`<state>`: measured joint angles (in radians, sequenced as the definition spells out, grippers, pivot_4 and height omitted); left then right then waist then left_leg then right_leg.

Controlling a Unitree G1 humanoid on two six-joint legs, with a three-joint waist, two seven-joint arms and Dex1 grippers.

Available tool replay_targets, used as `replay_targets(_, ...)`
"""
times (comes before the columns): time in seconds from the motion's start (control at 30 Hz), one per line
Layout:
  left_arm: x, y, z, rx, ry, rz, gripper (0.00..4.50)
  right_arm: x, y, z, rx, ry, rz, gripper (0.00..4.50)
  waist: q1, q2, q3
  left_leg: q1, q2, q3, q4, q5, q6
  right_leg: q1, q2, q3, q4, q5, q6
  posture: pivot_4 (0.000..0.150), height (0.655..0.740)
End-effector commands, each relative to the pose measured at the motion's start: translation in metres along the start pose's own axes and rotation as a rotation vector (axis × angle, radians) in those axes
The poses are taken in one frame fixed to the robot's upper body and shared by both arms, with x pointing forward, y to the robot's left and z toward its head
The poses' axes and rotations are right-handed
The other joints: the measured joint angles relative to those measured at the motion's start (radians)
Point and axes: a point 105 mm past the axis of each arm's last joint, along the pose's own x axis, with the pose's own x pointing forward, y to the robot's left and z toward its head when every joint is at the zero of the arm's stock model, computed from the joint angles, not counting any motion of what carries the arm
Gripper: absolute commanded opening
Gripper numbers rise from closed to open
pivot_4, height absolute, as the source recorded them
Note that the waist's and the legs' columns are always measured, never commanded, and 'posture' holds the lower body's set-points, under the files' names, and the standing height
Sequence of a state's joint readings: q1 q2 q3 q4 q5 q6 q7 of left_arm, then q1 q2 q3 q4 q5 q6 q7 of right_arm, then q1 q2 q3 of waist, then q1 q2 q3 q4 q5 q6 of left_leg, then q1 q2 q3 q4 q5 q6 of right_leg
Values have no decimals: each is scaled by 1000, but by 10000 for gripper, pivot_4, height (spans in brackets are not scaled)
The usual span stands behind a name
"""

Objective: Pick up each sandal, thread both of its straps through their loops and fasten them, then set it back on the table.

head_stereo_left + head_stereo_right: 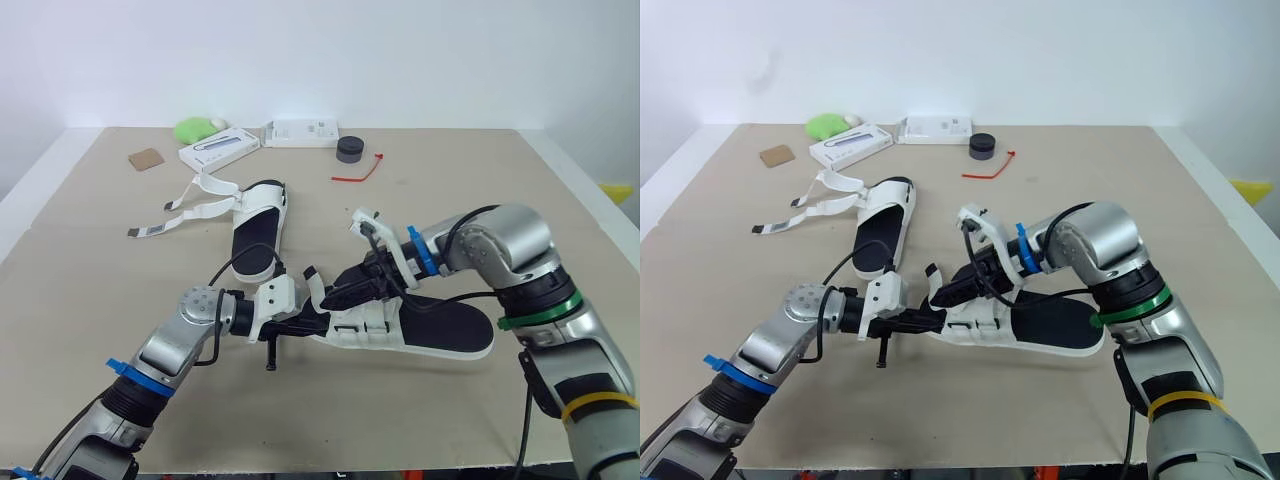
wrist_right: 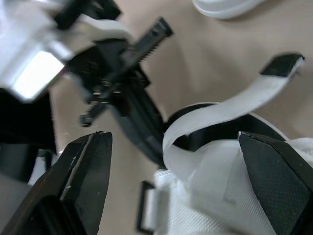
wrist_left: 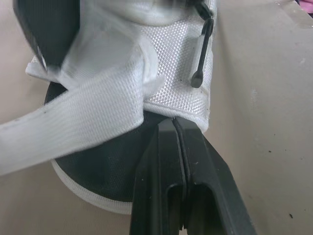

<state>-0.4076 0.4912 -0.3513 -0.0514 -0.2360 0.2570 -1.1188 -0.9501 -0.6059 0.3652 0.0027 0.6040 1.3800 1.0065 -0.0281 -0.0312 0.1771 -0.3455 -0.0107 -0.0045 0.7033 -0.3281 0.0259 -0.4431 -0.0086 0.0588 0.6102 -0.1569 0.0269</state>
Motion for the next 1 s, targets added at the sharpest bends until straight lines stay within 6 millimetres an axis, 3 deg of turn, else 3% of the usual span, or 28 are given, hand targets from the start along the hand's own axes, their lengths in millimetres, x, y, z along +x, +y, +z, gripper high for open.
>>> replay_targets(0.03,1,-4,-21,-58,71,-1,0,1,-2,-2,-22,12,-43,44061,0,0,0,0,0,0,0,0,0,0,-1,0,0,0,0,1500,7400)
replay_targets(0.43,2,-4,-21,-60,66,-1,0,13,-21,-5,69,-17,-95,44061,1,1,-2,1,-1,-1,0,0,0,1,-4,-5,0,0,-1,1500,7400)
replay_targets(0.63,2,-4,-22,-63,67,3,0,18,-22,-6,61,-8,-98,18907,2,1,-2,1,-2,-1,0,0,0,1,-6,-6,0,0,-2,1500,7400)
replay_targets(0.67,2,-4,-22,-64,67,3,0,19,-23,-7,60,-6,-98,11739,2,1,-2,1,-2,-2,0,0,0,1,-6,-7,0,1,-4,1500,7400)
replay_targets(0.7,1,-4,-22,-64,68,4,0,19,-23,-7,59,-5,-100,11739,2,1,-2,1,-2,-2,0,0,0,1,-7,-7,0,1,-4,1500,7400)
replay_targets(0.77,1,-4,-22,-65,68,4,0,19,-24,-8,56,-3,-106,1796,3,1,-2,0,-3,-3,0,0,0,1,-7,-8,0,2,-5,1500,7400)
replay_targets(1.0,1,-4,-22,-64,71,3,0,12,-29,3,20,-92,-128,469,3,1,-2,-1,-3,-5,0,0,0,1,-8,-11,0,1,-6,1500,7400)
